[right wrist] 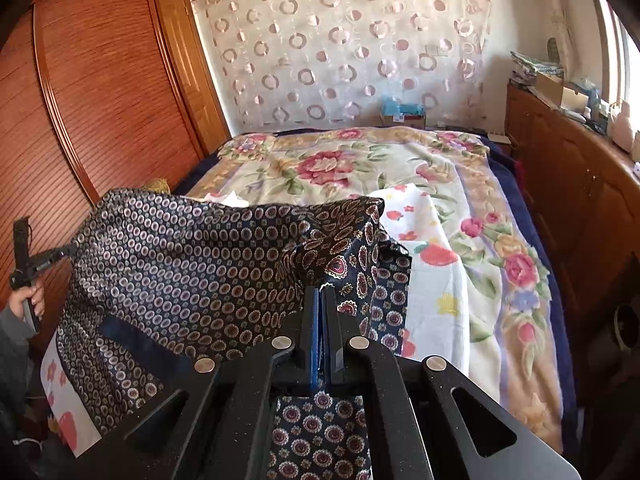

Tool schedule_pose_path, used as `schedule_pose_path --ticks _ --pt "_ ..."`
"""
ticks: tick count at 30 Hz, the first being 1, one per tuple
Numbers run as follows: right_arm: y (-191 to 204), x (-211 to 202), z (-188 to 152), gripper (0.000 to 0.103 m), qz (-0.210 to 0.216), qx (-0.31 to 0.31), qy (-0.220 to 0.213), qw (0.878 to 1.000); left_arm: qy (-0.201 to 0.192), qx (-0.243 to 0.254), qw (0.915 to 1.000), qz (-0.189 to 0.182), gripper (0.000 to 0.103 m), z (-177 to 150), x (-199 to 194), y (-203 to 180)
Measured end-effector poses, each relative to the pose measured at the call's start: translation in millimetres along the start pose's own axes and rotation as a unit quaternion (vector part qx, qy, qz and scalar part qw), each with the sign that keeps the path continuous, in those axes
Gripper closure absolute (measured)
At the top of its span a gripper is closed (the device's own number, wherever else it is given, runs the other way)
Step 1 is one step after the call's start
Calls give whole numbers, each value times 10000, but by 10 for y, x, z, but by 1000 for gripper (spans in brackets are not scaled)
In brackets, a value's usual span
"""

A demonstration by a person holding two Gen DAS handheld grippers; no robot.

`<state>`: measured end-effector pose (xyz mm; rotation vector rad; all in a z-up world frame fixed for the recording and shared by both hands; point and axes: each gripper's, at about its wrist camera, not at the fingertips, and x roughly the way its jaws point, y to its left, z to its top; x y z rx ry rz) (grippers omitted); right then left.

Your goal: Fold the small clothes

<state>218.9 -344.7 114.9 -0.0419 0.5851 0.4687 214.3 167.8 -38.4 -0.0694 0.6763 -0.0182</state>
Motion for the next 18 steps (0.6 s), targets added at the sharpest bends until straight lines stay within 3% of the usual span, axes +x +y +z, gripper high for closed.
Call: schedule_pose_path --ticks 7,11,18 --pt "6 -74 -44 102 17 91 37 10000 -265 -41 9995 -138 101 -74 -228 -129" --pt "-45 -145 -146 102 -69 231 95 9997 -219 -151 9995 -195 101 -213 -269 -125" --pt "-36 -416 -194 102 -148 362 -94 9992 -420 -291 9983 -273 101 -242 -509 -32"
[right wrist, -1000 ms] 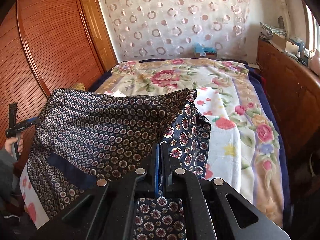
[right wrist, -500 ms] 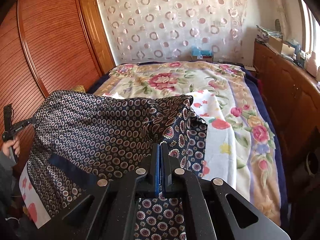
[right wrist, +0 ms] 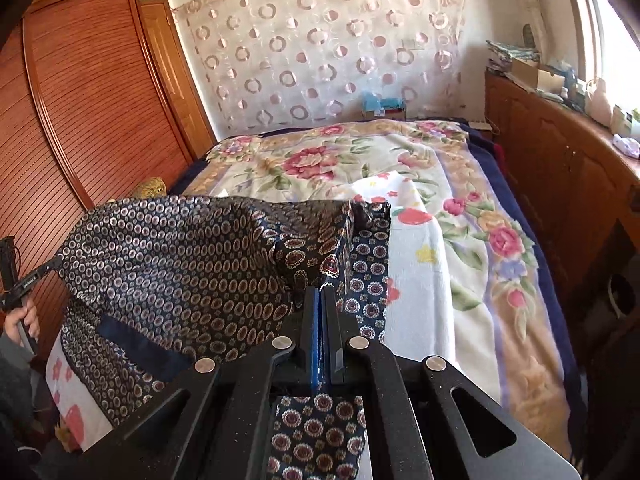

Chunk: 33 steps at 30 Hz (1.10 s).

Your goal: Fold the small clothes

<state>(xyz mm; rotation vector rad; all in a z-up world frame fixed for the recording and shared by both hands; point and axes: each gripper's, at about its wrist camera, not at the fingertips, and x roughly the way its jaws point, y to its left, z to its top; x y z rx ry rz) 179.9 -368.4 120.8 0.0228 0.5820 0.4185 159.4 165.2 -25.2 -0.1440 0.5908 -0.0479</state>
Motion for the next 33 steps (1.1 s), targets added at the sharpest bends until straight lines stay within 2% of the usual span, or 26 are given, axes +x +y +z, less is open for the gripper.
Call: schedule_pose_path --ticks 5,9,12,19,22,27,28,32,33 --pt "78 -195 -45 102 -62 -74 -129 9999 15 64 10000 8 101 -38 -131 33" --pt "31 -298 -191 102 -91 -31 -140 9999 34 194 9995 232 101 -222 -175 38" --pt "-14 -290 -286 102 -100 -7 -4 9999 216 117 9994 237 101 -387 -129 75" --pt "-117 -29 -598 102 -258 12 488 9985 437 171 9979 441 101 -672 -63 90" --pt "-146 136 -680 102 -413 -41 563 9976 405 170 9974 573 101 -727 -50 109" --pt "-159 387 -815 102 -508 -2 588 9970 430 49 9976 549 101 -753 -36 141" --pt "-150 393 -822 102 -542 -45 573 9969 424 60 9974 581 97 -757 -35 148" --pt "-127 355 -898 102 -567 -73 452 9973 337 102 9987 368 67 -792 -95 125" --pt "-123 342 -915 102 -578 -79 425 9974 334 103 9989 321 63 -790 -104 115"
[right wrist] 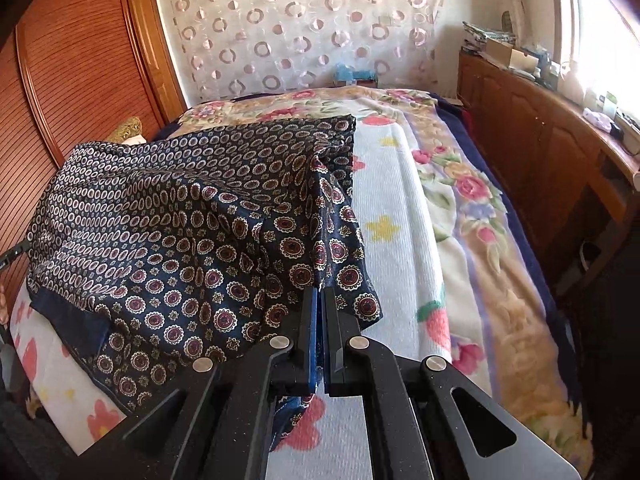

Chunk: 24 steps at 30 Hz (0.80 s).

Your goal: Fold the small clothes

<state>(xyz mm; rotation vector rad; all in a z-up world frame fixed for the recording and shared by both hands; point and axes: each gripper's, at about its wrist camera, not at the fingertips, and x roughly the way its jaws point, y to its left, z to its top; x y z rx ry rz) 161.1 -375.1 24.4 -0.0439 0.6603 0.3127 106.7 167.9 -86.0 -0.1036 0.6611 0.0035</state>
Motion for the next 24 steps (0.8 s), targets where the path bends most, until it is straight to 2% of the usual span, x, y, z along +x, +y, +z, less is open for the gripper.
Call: schedule_pose_path --ticks 3,4,5,7,11,16,19,21,22,23,24 --pt "45 -78 -65 98 53 -72 -64 9999 66 54 9999 -88 43 -9 -16 -51" --pt "53 -95 -85 94 49 -100 -65 9999 79 71 9999 -110 34 -9 -15 -62" --pt "66 -104 -95 90 21 -114 -44 9999 87 77 9999 -123 31 -12 -16 -72" --pt "96 -150 -110 88 -20 -181 -78 9998 114 63 9998 -128 29 -26 -4 -77" --pt "112 -212 -125 71 -226 -391 -97 9989 270 36 9996 -1 28 -34 72 -58" --pt "180 -58 -43 68 -428 -598 37 9973 477 26 9988 80 28 -87 176 -54" --pt "206 105 12 68 -587 -598 232 9962 577 65 9983 93 28 -124 227 -73" --pt "203 196 49 68 -528 -553 335 9965 667 83 9977 89 28 -138 254 -87" --pt "214 213 75 80 -512 -557 348 9965 690 95 9975 96 27 -142 260 -93" --pt "221 218 99 97 -492 -584 311 9966 705 102 9974 104 27 -145 265 -95" --pt "236 204 118 99 -442 -604 263 9968 732 102 9972 108 27 -149 273 -96"
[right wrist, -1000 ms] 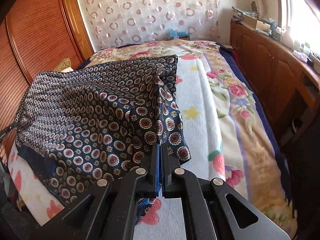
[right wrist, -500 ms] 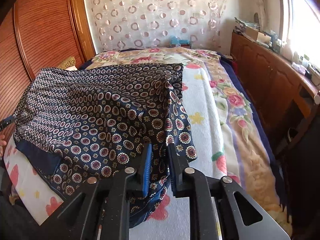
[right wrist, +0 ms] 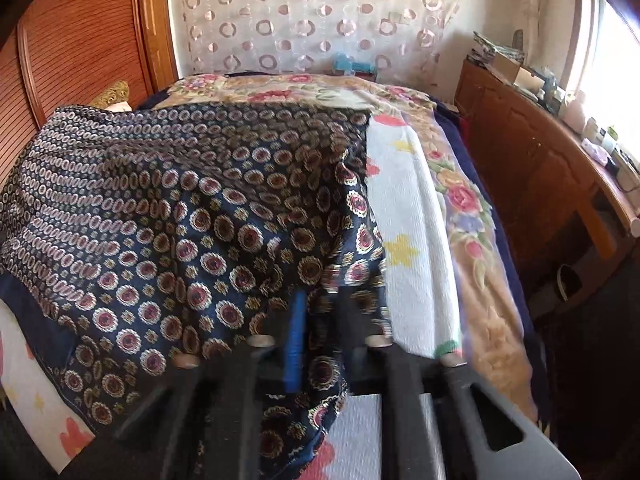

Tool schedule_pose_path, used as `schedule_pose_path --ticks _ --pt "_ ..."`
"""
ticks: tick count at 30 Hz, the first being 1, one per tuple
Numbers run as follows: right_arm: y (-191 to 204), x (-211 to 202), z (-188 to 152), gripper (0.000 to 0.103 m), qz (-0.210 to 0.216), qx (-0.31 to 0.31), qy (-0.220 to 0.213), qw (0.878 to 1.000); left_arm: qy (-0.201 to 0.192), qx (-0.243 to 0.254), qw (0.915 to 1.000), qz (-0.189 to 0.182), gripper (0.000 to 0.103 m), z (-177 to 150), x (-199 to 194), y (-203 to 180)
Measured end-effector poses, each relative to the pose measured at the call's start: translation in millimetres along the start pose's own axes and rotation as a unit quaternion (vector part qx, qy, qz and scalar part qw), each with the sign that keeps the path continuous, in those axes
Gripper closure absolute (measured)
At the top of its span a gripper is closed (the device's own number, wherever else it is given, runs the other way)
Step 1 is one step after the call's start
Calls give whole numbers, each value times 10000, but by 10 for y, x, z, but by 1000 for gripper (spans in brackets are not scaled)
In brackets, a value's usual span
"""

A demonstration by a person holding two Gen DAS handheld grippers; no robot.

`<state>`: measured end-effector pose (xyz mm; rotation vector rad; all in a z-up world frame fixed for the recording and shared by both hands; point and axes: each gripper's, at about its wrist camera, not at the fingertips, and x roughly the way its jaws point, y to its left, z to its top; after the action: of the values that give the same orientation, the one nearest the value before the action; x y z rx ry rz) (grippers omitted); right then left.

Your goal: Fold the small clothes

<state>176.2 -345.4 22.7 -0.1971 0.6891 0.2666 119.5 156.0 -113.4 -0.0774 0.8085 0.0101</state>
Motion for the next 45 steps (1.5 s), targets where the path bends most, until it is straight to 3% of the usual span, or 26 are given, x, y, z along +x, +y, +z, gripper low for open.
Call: schedule_pose_path --ticks 4,8,12,15,22,28,30,34,39,43,45 --pt "46 -244 141 101 724 196 -401 9964 136 -17 9999 16 27 -7 40 -3" --pt "-6 -556 264 101 1643 741 -780 9805 166 -44 9999 19 27 -1 39 1" --pt "-114 -869 312 102 2025 1063 -1273 9651 160 -74 9998 10 27 -7 31 2" --pt "-270 -942 224 102 1837 1377 -1366 9637 160 -77 9998 9 27 -7 33 2" --pt "-390 -439 -329 101 703 1194 -418 9895 164 -79 9998 14 27 -6 32 -8" --pt "-398 -148 -559 100 421 946 -113 9946 180 -46 9998 47 27 -9 42 -20" --pt "-350 -119 -563 93 247 819 -73 9963 181 -41 9998 33 27 -9 42 -19" --pt "-182 -92 -471 69 -204 517 -11 9985 191 -35 9998 33 27 -5 42 -16" --pt "-138 -115 -563 60 -192 563 103 9982 197 -38 9998 15 29 -13 21 -21" --pt "27 -247 -662 61 84 376 78 9992 171 -52 9998 4 50 -36 -27 -31" --pt "34 -299 -698 75 201 290 26 9994 177 -41 9998 -48 56 -44 -43 -46"
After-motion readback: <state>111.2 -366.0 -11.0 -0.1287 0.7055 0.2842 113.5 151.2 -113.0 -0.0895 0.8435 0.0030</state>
